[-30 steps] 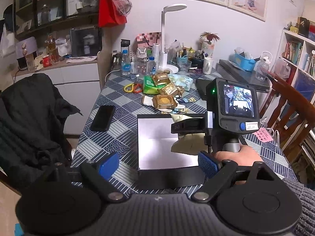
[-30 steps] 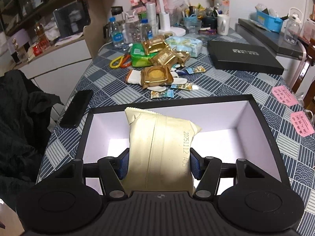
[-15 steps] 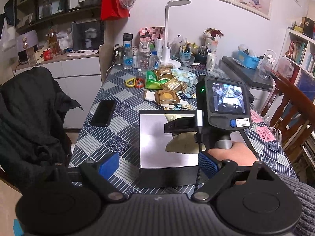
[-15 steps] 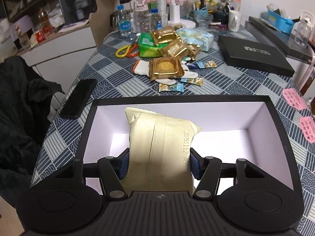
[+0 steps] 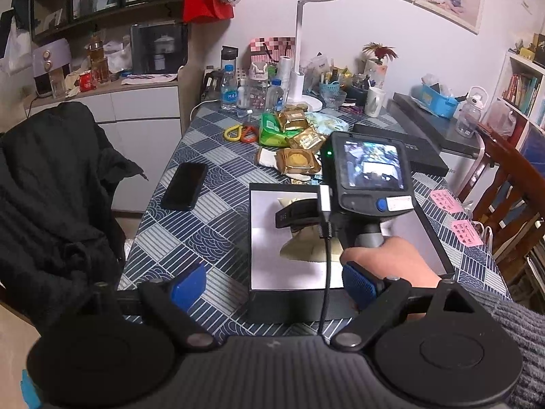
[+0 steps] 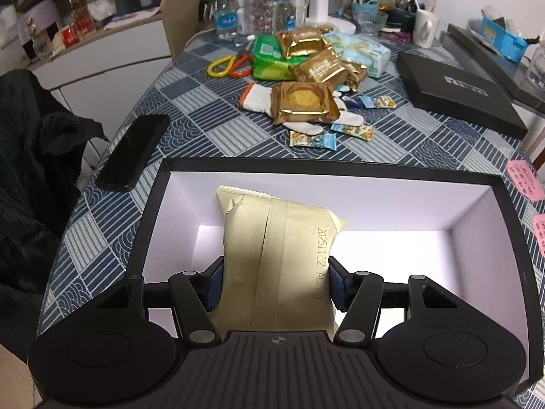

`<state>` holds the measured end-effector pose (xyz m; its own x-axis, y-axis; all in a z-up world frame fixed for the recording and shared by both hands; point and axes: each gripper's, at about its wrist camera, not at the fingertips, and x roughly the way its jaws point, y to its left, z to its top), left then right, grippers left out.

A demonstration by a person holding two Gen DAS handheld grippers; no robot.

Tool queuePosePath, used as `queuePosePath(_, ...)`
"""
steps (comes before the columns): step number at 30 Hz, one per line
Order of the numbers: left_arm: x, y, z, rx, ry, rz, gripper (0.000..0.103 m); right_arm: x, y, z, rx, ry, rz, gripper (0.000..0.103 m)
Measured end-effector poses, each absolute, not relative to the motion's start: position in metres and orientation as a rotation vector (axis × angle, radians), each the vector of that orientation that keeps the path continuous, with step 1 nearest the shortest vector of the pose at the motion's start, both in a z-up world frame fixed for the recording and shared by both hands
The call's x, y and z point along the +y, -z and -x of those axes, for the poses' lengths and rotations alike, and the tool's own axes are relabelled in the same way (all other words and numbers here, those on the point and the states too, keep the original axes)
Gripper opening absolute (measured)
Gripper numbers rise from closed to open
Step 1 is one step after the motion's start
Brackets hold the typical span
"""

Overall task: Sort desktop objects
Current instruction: 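Lower the held beige packet into the black box with the right tool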

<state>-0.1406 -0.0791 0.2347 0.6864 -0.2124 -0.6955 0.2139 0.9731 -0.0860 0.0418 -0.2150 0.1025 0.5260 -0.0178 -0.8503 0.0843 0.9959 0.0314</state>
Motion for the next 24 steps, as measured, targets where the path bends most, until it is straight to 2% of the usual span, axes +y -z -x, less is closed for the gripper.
queuePosePath(24,-0.077,-0.225,0.13,0.83,0.23,0.016,0.103,-0.205,-0.064,-0.079,1.154,0.053,-0.058,0.058)
